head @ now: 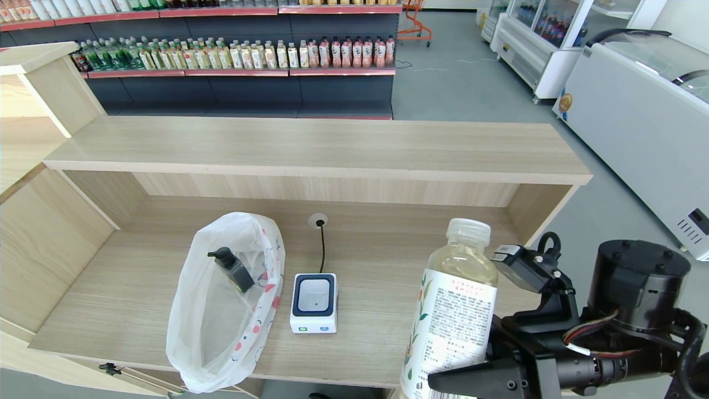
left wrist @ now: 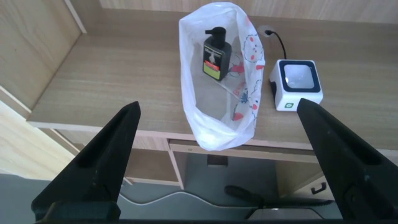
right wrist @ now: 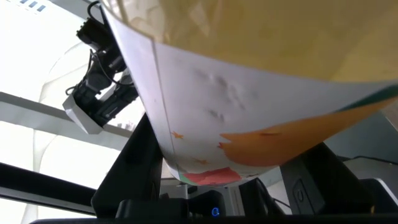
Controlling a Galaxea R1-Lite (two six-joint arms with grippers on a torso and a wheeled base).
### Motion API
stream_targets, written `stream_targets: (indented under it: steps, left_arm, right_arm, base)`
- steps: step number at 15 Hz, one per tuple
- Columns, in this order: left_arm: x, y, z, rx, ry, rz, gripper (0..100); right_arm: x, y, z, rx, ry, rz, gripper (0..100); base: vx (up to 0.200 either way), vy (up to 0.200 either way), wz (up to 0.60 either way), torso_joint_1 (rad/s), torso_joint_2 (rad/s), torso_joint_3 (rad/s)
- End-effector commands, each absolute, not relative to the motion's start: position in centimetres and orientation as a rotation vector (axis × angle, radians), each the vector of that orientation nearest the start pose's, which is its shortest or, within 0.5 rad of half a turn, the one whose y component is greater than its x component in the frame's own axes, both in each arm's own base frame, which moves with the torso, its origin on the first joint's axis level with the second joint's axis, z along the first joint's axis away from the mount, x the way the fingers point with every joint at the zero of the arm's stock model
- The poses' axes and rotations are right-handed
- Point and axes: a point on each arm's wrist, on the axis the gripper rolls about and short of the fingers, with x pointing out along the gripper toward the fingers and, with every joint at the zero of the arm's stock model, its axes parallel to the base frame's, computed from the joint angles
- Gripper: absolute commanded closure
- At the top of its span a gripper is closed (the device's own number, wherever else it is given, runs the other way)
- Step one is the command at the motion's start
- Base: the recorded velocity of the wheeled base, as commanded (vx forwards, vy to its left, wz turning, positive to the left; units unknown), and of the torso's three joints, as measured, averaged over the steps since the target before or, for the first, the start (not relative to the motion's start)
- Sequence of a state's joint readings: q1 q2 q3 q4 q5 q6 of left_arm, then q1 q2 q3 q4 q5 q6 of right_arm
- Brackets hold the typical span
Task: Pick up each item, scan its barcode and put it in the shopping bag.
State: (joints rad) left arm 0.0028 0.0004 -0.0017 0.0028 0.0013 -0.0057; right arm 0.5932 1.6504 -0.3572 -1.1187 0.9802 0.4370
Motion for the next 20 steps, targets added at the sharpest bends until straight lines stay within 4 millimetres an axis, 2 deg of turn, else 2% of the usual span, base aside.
stream_targets:
  steps: [1,14,16,18,20]
  left_arm:
    - [-2.3,0.0,7.6,-0.006,0.002,0.005,0]
    - [-2.3,0.0,7.6,-0.006,0.002,0.005,0]
    - [-2.3,0.0,7.6,-0.006,0.002,0.005,0]
    - [-2.3,0.0,7.6,-0.006,0.002,0.005,0]
    - [-2.3,0.0,7.6,-0.006,0.002,0.005,0]
  right_arm:
    - [18.5,14.8,13.5,0.379,0.534,1.503,100]
    - [18.4,14.6,13.5,0.380,0.536,1.501,100]
    - [18.7,14.2,14.0,0.345,0.466,1.469,100]
    - [19.5,11.4,14.3,0.177,0.295,1.259,100]
    - [20.3,7.5,14.0,-0.141,0.186,1.029,100]
  base:
    - [0.000,0.000,0.00,0.000,0.00,0.000]
    - [0.000,0.000,0.00,0.000,0.00,0.000]
    - [0.000,0.000,0.00,0.000,0.00,0.000]
    - [0.000,0.000,0.00,0.000,0.00,0.000]
    - [0.000,0.000,0.00,0.000,0.00,0.000]
